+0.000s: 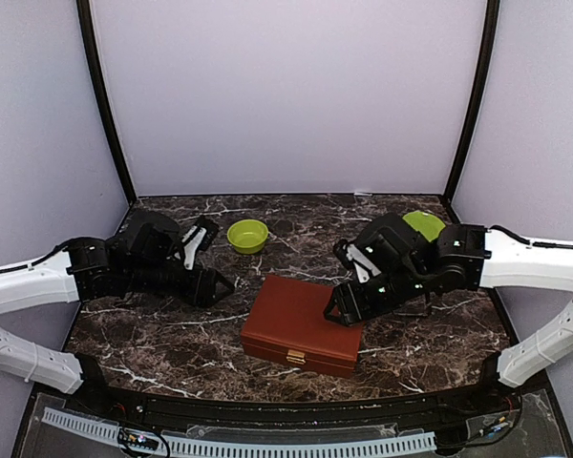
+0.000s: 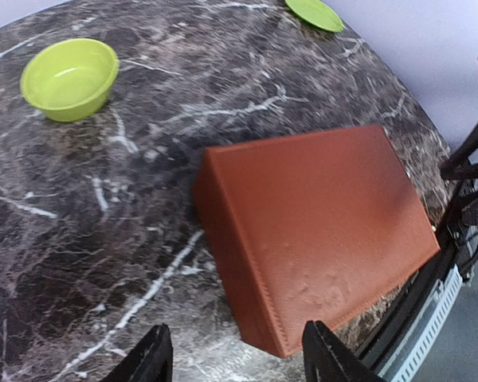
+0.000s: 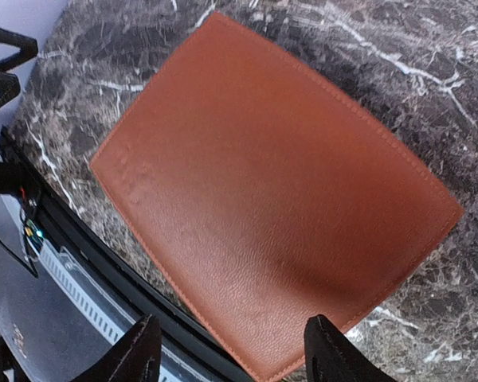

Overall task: Organize the mixed jewelry
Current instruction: Close the box lid on the jewelry box, then press the box lid onto the jewelry box.

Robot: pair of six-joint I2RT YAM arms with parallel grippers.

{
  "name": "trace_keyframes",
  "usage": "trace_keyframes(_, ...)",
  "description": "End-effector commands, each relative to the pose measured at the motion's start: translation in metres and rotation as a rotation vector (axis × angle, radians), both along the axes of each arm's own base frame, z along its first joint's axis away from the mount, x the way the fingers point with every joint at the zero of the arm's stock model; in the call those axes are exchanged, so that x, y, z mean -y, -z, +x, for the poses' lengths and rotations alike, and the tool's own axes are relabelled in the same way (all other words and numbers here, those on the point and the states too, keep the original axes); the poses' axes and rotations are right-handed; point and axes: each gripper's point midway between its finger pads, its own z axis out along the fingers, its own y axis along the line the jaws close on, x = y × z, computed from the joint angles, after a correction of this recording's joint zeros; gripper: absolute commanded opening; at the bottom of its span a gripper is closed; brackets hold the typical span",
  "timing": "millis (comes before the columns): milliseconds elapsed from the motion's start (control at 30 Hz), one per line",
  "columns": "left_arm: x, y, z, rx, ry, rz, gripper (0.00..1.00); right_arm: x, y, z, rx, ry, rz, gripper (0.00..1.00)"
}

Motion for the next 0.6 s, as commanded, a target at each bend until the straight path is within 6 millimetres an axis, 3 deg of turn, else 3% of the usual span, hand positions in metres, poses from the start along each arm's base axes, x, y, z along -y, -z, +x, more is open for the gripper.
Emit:
trace_keyframes(0,0.037,0.001,-0.027,-0.048,0.096,-0.016,0.56,-0.006,0.006,-0.015,0.004,0.053,-0.095,0.60)
trace_keyframes(167,0.074,0.009,-0.056,-0.076,0.175,-0.006,0.55,-0.012,0.018,-0.028,-0.003,0.072,-0.217,0.57)
trace_keyframes(367,0.099,0.020,-0.063,-0.059,0.182,0.058,0.54,-0.019,0.034,-0.037,-0.027,0.115,-0.287,0.55)
trace_keyframes(567,0.102,0.066,-0.071,-0.140,0.183,0.075,0.51,-0.011,0.078,-0.048,-0.109,0.154,-0.343,0.55)
